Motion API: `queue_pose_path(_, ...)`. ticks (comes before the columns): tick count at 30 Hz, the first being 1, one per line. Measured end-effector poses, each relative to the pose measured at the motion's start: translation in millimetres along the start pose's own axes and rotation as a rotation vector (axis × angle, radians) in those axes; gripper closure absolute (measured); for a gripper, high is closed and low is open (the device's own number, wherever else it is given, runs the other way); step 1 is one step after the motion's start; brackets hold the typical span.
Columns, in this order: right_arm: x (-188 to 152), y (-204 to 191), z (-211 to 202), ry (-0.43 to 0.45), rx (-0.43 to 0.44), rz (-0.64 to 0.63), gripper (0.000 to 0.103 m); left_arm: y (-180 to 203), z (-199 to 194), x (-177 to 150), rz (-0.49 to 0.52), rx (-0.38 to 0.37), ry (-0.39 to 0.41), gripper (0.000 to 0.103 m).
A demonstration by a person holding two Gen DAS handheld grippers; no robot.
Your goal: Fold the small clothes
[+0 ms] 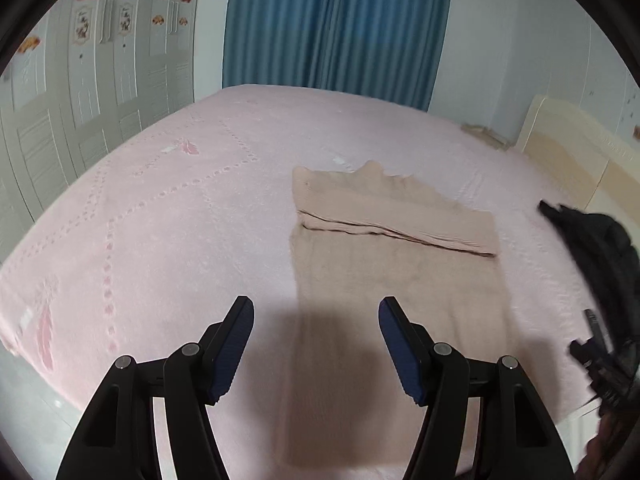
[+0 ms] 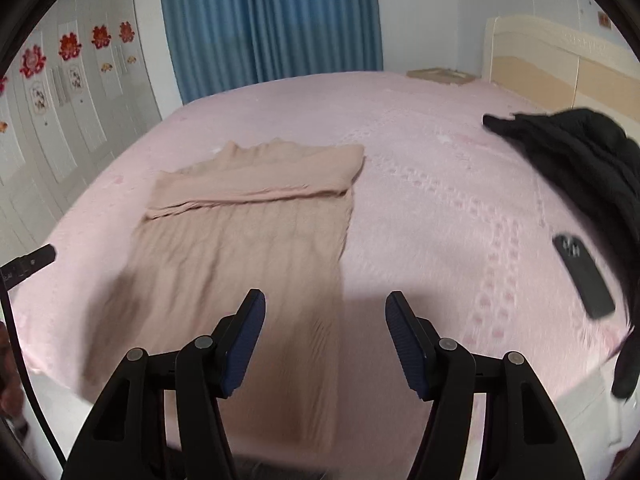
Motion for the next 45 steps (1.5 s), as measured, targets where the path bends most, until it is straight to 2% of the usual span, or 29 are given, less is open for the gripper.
queue_pose_path(2,-10,-6,-10,0.017,-0.016,-0.003,0.044,10,-6,-17,-0.002,-0.05,0.001,0.04)
queue_pose_path(5,-22,-19,-9,-0.009,-0.013,0.014,0.045,21,-4,-40,0.015,-0.06,0.004,0.04)
queue_pose_path(9,-41,-31,-8,-0.031,0.021,0.007,0.045,25,3,-73,0.056,-0.04,-0.016,0.04)
queue_pose_path(13,-64,-38,-6,-0.031,-0.007,-0.031,0.045,16,13,-95,0.082,-0.002,-0.068,0.04)
queue_pose_path(16,-61,-31,-10,0.0,-0.01,0.02,0.044,12,5,-93,0.048,-0.017,-0.029,0.04)
queue_pose_path(22,-65,-23,3,-0.048,-0.02,0.04,0.047,9,2,-95,0.032,-0.019,-0.001,0.04)
queue_pose_path(29,-64,-20,6,-0.058,-0.033,0.042,0.047,1,14,-96,0.0,-0.029,-0.037,0.04)
queue_pose_path(33,-65,-20,6,-0.058,-0.011,0.046,0.047,-7,16,-98,-0.037,-0.042,-0.051,0.04)
queue_pose_path(45,-69,2,20,-0.124,-0.014,0.126,0.047,-36,31,-104,-0.16,-0.046,-0.107,0.04)
Point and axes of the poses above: each gripper's, at about its wrist camera, not at the fingertips, and z roughly the way its jaws point, y to its right, x to its top, the point moved 8 cm from there along z, roughly the way its jaws point, and after that the axes turned 7 degrees about -x, right-handed, at the moved point
